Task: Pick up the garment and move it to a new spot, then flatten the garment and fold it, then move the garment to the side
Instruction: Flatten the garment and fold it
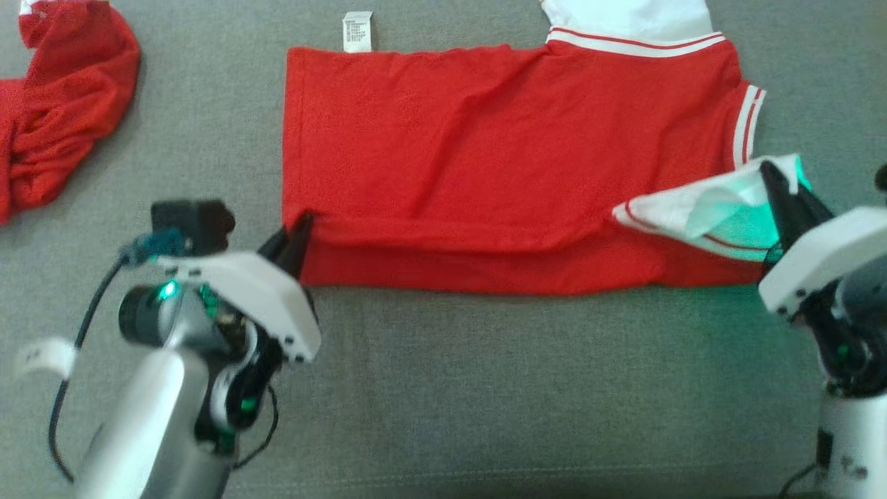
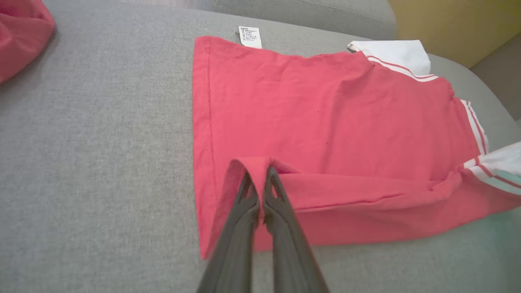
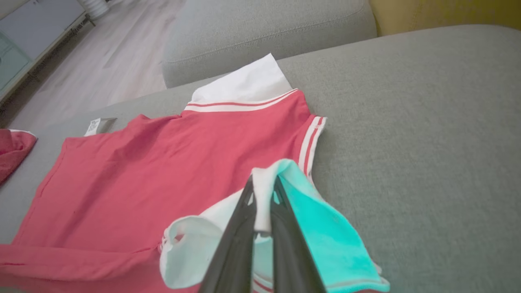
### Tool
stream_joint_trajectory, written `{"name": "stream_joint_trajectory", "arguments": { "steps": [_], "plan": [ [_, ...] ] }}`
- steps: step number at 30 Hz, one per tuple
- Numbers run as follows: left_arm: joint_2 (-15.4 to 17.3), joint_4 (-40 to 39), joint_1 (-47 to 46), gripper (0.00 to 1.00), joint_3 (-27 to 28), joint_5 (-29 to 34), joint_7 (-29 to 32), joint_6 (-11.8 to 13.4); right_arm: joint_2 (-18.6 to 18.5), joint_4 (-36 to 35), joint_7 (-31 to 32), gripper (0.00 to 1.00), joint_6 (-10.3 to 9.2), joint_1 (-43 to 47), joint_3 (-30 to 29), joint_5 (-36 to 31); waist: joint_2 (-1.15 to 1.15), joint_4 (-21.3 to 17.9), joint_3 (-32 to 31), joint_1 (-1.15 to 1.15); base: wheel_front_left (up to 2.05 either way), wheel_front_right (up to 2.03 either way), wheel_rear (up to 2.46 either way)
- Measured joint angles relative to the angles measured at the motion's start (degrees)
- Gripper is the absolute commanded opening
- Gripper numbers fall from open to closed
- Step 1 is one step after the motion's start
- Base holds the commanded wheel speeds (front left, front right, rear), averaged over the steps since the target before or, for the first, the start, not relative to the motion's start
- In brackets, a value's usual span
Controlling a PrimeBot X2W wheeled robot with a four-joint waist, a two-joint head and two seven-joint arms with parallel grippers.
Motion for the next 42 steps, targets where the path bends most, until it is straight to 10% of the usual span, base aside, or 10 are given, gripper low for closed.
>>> {"name": "stream_joint_trajectory", "arguments": {
  "steps": [8, 9, 10, 12, 19, 28, 42],
  "plan": [
    [-0.75, 9.77, -6.19, 0.00, -1.20, 0.74, 1.89, -0.33, -1.45, 6.15, 0.02, 0.00, 0.00, -5.68, 1.56, -1.97, 0.00, -0.86, 1.16, 0.00, 0.00, 0.00, 0.00],
    [-0.79, 10.50, -6.30, 0.02, -1.08, 0.81, 1.81, -0.10, -1.76, 6.80, -0.24, 0.34, 0.00, -6.09, 2.48, -1.94, 0.00, -1.14, 1.20, 0.00, 0.00, 0.00, 0.00],
    [-0.80, 11.12, -6.34, 0.30, -1.10, 0.85, 1.43, -0.09, -1.76, 7.59, -0.80, 1.00, 0.00, -6.64, 2.58, -1.93, 0.00, -1.40, 1.22, 0.00, 0.00, 0.00, 0.00],
    [-0.75, 11.70, -6.34, 1.00, -0.98, 0.87, 1.02, 0.16, -2.50, 8.99, -2.20, 1.00, 0.00, -7.60, 2.66, -2.11, 0.00, -1.80, 1.18, 0.00, 0.00, 0.00, 0.00],
    [0.16, 8.78, -4.40, 1.00, 2.49, 1.25, -2.31, 3.21, -6.65, 9.57, -4.37, 1.00, 0.00, -8.38, 2.48, -3.67, 0.00, -2.33, 0.02, 0.00, 0.00, 0.00, 0.00],
    [1.51, 1.78, 7.14, 1.00, 0.64, 0.08, -0.02, 3.60, -15.15, 4.64, 8.42, 1.00, 0.00, 3.67, 8.66, -0.74, 0.00, -2.27, 1.11, 0.00, 0.00, 0.00, 0.00],
    [2.72, 3.10, 2.90, 1.00, -0.22, 0.03, 2.15, 2.54, -15.64, 5.94, 14.25, 1.00, 0.00, 0.91, 8.80, 1.36, 0.00, -1.94, 3.82, 0.00, 0.00, 0.00, 0.00]
  ]
}}
